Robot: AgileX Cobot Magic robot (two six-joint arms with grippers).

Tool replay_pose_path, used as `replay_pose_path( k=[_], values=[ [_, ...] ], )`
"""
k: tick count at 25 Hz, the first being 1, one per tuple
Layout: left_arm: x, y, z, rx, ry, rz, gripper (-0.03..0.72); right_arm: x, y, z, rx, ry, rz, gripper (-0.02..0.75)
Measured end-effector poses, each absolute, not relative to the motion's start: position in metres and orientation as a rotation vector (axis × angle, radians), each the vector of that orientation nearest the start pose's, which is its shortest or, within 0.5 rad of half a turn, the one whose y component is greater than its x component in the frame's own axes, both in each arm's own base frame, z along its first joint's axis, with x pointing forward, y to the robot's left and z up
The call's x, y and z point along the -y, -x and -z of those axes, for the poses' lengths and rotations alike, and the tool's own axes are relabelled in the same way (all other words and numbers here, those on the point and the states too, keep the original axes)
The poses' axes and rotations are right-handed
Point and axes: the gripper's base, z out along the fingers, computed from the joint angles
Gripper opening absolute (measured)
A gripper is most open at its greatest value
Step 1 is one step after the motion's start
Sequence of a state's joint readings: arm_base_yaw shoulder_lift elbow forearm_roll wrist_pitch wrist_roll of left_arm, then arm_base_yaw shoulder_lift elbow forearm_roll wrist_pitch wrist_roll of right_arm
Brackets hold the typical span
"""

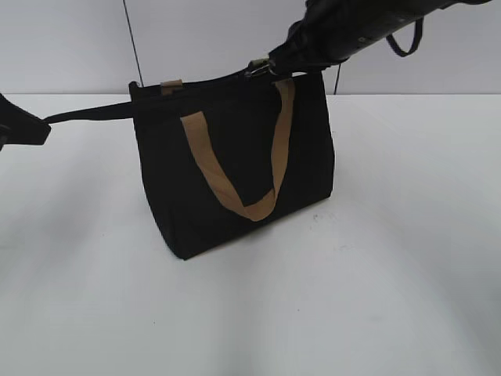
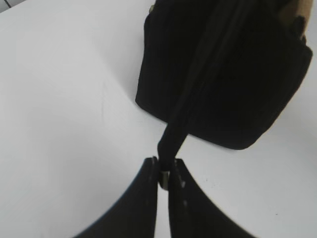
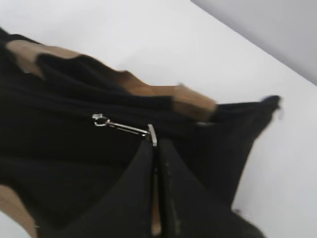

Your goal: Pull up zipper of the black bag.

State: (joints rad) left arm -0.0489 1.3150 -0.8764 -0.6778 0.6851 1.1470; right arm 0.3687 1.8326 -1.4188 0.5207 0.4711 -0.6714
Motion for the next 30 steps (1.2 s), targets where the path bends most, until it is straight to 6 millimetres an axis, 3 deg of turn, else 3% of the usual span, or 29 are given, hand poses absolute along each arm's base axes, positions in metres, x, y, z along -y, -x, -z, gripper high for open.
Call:
replay_pose_path(
  k=[5,12,14,16,19,20,22,24,26,30],
  values=[
    [0.049,-0.258,-0.274,-2.224,-0.902,0.272,0.025,-0.133,-0.398,-0.266,-2.229,0.653,-0.316,-0.001],
    [0.049,-0.258,-0.275,-2.222,-0.895,0.277,0.025,-0.128,-0.398,-0.265,-2.253,0.631,-0.342,0.005],
    [0.049,-0.258,-0.275,-2.222,-0.895,0.277,0.042,-0.126,-0.397,-0.268,-2.25,0.635,-0.338,0.064],
    [0.048,-0.258,-0.275,-2.223,-0.895,0.269,0.13,-0.119,-0.396,-0.275,-2.231,0.642,-0.302,0.201],
    [0.048,-0.258,-0.276,-2.219,-0.866,0.287,0.392,-0.113,-0.391,-0.29,-2.197,0.642,-0.28,0.442],
    [0.049,-0.259,-0.277,-2.217,-0.847,0.297,0.486,-0.113,-0.389,-0.296,-2.185,0.643,-0.278,0.479],
    [0.049,-0.26,-0.278,-2.223,-0.793,0.309,0.595,-0.112,-0.383,-0.306,-2.168,0.649,-0.277,0.517],
    [0.048,-0.262,-0.279,-2.237,-0.726,0.322,0.62,-0.107,-0.377,-0.316,-2.16,0.652,-0.274,0.527],
    [0.046,-0.264,-0.285,-2.26,-0.645,0.332,0.599,-0.099,-0.373,-0.325,-2.167,0.62,-0.274,0.529],
    [0.039,-0.271,-0.308,-2.306,-0.575,0.256,0.55,-0.061,-0.364,-0.335,-2.267,0.471,-0.253,0.529]
  ],
)
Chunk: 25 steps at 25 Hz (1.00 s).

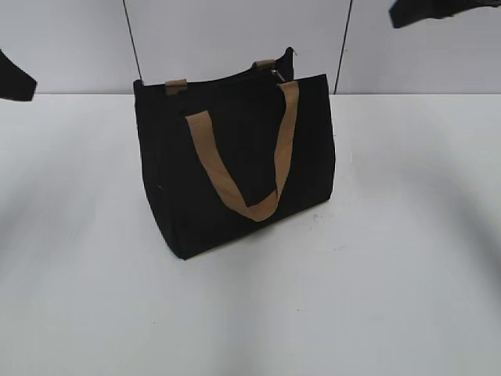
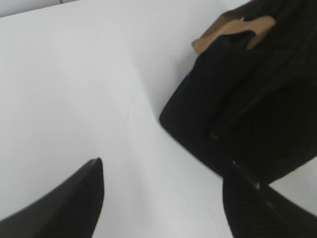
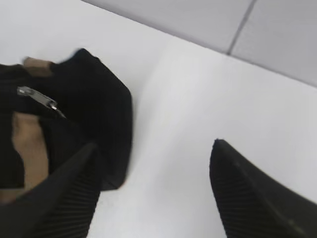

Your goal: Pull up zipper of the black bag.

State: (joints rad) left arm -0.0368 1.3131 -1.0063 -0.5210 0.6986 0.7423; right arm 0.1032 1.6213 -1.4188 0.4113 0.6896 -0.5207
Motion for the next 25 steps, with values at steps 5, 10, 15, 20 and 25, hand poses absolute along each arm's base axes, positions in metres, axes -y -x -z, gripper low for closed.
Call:
replay_pose_path(
  k=[5,10,15,20,25],
  values=[
    [0.024,-0.272,-0.337,-2.423,-0.458,0.091,0.54,-0.017,-0.346,-0.341,-2.422,0.353,-0.141,0.53],
    [0.013,-0.269,-0.345,-2.549,-0.289,0.001,0.531,-0.001,-0.325,-0.353,-2.502,0.321,-0.078,0.53],
    [0.012,-0.255,-0.342,-2.675,-0.259,0.008,0.498,0.003,-0.299,-0.363,-2.606,0.369,-0.035,0.503],
    [0.011,-0.22,-0.332,-2.695,-0.259,0.014,0.494,0.004,-0.268,-0.366,-2.66,0.363,-0.026,0.487],
    [0.009,-0.168,-0.313,-2.645,-0.25,0.015,0.494,0.001,-0.214,-0.342,-2.709,0.352,-0.049,0.486]
  ],
)
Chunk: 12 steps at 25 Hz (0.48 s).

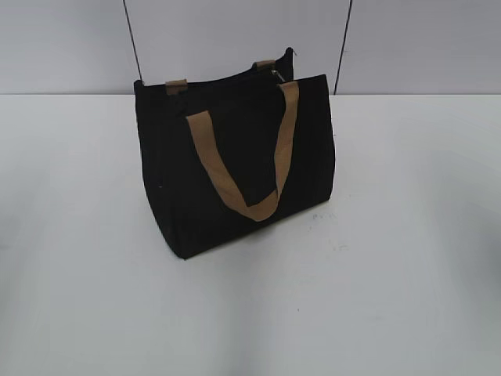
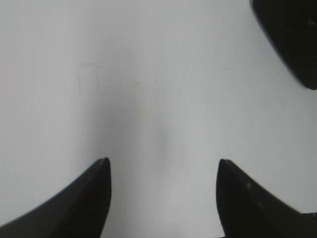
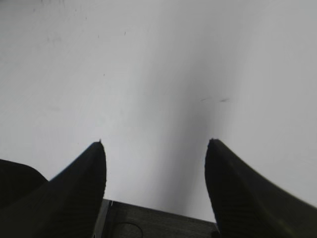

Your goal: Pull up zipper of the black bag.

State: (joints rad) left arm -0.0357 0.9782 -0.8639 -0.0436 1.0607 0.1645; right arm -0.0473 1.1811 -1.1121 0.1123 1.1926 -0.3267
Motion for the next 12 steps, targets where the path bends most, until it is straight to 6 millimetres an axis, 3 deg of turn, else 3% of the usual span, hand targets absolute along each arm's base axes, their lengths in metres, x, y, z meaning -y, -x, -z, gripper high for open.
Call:
replay_pose_path(
  k=[5,9,12],
  values=[
    [0.01,-0.117,-0.306,-2.536,-0.234,0.039,0.493,-0.005,-0.157,-0.306,-2.678,0.3,-0.094,0.486],
    [0.013,-0.094,-0.299,-2.458,-0.211,0.11,0.492,-0.012,-0.114,-0.282,-2.597,0.258,-0.173,0.486],
    [0.016,-0.079,-0.295,-2.411,-0.201,0.154,0.492,-0.015,-0.093,-0.267,-2.572,0.246,-0.204,0.486]
  ],
)
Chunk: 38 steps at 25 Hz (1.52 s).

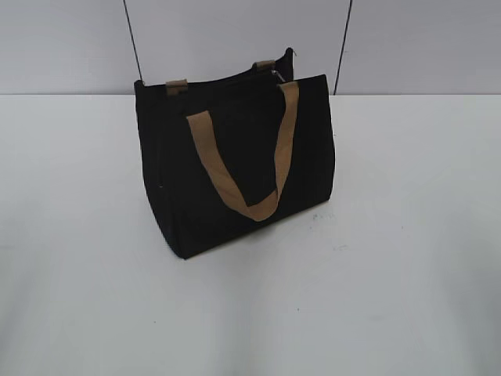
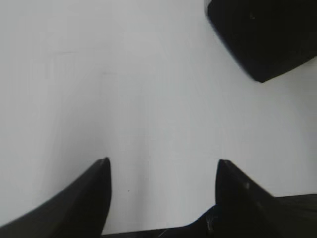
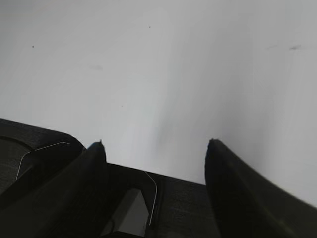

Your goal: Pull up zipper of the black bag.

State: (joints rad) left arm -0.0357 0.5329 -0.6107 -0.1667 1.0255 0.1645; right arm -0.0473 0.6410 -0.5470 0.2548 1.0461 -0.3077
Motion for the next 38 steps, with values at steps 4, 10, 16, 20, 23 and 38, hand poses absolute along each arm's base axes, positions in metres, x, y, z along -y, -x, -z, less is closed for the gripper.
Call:
replay_pose_path(
  k=[4,10,16,20,23,38],
  values=[
    [0.017,-0.061,-0.285,-2.371,-0.198,0.184,0.492,-0.017,-0.073,-0.263,-2.522,0.256,-0.202,0.486],
    [0.018,-0.038,-0.282,-2.288,-0.205,0.192,0.49,-0.019,-0.052,-0.267,-2.442,0.274,-0.188,0.486],
    [0.017,-0.008,-0.287,-2.101,-0.211,0.173,0.49,-0.02,-0.03,-0.273,-2.298,0.281,-0.155,0.486],
    [0.016,0.01,-0.286,-1.995,-0.215,0.163,0.489,-0.021,-0.012,-0.275,-2.18,0.286,-0.129,0.486],
    [0.016,0.012,-0.286,-1.988,-0.216,0.163,0.485,-0.022,0.003,-0.275,-2.087,0.289,-0.109,0.486],
    [0.016,0.012,-0.286,-1.987,-0.218,0.164,0.484,-0.022,0.007,-0.272,-2.054,0.286,-0.103,0.486]
  ],
)
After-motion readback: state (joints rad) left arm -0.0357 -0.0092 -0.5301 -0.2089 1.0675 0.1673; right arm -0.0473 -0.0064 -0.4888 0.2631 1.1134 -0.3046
